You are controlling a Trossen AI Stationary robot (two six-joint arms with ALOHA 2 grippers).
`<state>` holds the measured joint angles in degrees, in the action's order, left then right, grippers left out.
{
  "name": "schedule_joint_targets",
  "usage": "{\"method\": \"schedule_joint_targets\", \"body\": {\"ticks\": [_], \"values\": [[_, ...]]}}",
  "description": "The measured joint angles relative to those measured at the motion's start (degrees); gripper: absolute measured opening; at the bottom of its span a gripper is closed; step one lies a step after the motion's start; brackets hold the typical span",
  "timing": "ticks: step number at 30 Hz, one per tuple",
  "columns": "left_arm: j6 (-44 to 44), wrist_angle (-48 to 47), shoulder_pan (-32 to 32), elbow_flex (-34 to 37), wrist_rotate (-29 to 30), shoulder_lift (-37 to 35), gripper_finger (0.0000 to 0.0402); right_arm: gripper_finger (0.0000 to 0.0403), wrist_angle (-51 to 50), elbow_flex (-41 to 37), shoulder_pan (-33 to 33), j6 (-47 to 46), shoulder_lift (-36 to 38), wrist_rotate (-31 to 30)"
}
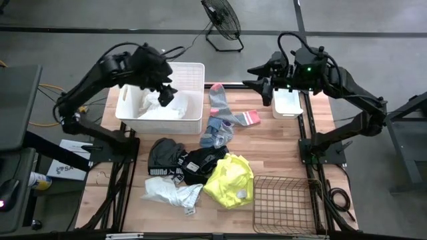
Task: Pick & Place Cloths
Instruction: Put the yellow shirt into the big white bin
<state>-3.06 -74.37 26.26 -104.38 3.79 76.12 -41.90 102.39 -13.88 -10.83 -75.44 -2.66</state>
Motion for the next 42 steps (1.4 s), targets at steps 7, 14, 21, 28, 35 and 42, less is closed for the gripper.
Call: {"method": "schedule_joint_targets", "body": {"ticks": [7, 14, 21, 28, 35, 42], "values": [[-5.21, 1.5, -8.76, 0.0, 4.26, -4.48, 0.0225, 0.0236, -5.06, 0.0, 3.64, -0.15, 0.0, 0.7], [-10.33, 1.37, -18.32, 0.02, 11.99, -5.63, 0.0225, 0.0236, -5.35, 0.0, 10.96, -0.99, -0.82, 1.44], [-17.14, 1.64, -25.68, 1.27, 16.77, -5.4, 0.0225, 0.0236, -8.86, -0.02, 18.98, 0.07, -5.06, 1.44], [-26.24, 2.67, -31.66, 4.37, 21.03, -5.34, 0.0225, 0.0236, -11.71, -0.02, 24.59, -4.45, -11.8, 1.43], [-27.88, 6.12, -35.82, 6.89, 22.3, -5.32, 0.0225, 0.0236, -12.75, -0.02, 28.09, -13.94, -18.7, 2.06], [-27.34, 7.34, -38.47, 6.97, 22.46, -5.32, 0.0225, 0.0236, -14.44, -0.02, 28.99, -30.22, -24.57, 4.42]]}}
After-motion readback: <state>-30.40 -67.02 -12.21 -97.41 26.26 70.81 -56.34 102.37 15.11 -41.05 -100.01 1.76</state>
